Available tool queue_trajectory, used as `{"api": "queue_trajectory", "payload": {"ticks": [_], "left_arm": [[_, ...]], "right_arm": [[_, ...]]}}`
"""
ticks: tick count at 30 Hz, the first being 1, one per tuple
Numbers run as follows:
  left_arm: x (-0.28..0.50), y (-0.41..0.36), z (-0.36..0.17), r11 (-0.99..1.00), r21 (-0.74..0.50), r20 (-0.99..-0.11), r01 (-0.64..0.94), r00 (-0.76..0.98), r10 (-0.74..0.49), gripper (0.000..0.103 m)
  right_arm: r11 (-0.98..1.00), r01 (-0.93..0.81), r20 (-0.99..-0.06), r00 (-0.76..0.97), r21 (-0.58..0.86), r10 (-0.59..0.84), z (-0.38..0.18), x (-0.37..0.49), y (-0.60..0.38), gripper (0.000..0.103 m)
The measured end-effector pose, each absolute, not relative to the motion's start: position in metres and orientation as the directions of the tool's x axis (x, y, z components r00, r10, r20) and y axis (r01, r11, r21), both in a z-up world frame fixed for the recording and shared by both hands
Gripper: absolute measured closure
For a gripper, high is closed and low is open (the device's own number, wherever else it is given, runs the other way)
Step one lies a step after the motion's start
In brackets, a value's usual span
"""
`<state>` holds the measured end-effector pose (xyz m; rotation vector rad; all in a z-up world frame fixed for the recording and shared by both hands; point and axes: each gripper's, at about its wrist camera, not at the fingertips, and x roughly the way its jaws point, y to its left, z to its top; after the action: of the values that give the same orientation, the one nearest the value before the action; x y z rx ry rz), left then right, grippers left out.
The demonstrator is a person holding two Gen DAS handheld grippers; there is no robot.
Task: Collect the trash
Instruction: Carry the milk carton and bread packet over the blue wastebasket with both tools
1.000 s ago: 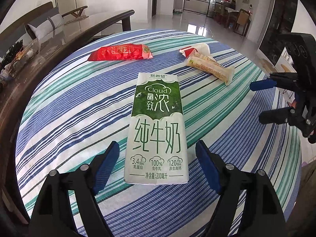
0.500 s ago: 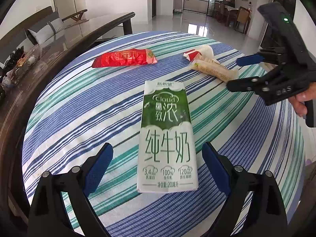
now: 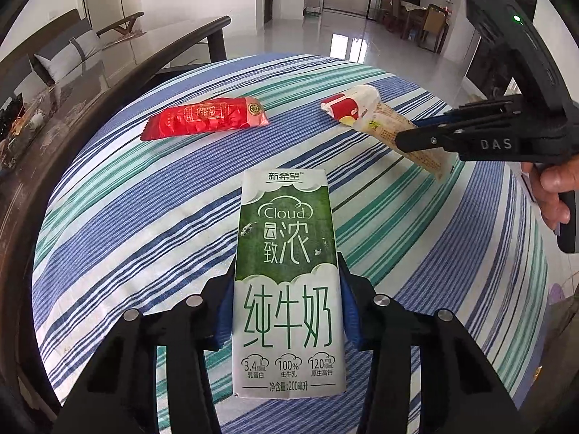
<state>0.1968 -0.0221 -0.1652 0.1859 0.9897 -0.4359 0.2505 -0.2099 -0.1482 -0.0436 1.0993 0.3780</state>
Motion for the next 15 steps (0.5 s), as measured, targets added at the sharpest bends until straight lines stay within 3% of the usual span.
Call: {"api": "queue_trajectory", "payload": {"ticks": [7,15], "left_arm": [[0.162,-0.058,-0.147,0.860,-0.124,-0.810,0.495,0.450,-0.376,0.056],[0.110,-0.154,-0.125,0.743,-0.164,-0.780,0.649,0.376,-0.501,0.056]], "right_arm": [[0.927,-0.220,-0.813,0.449,0.302,0.371,-0.132,0.169,-0.266,0.086],[0.926,0.024,-0.768,0.567,0.376,0.297,-0.128,0.066,-0.391,0.086]]}}
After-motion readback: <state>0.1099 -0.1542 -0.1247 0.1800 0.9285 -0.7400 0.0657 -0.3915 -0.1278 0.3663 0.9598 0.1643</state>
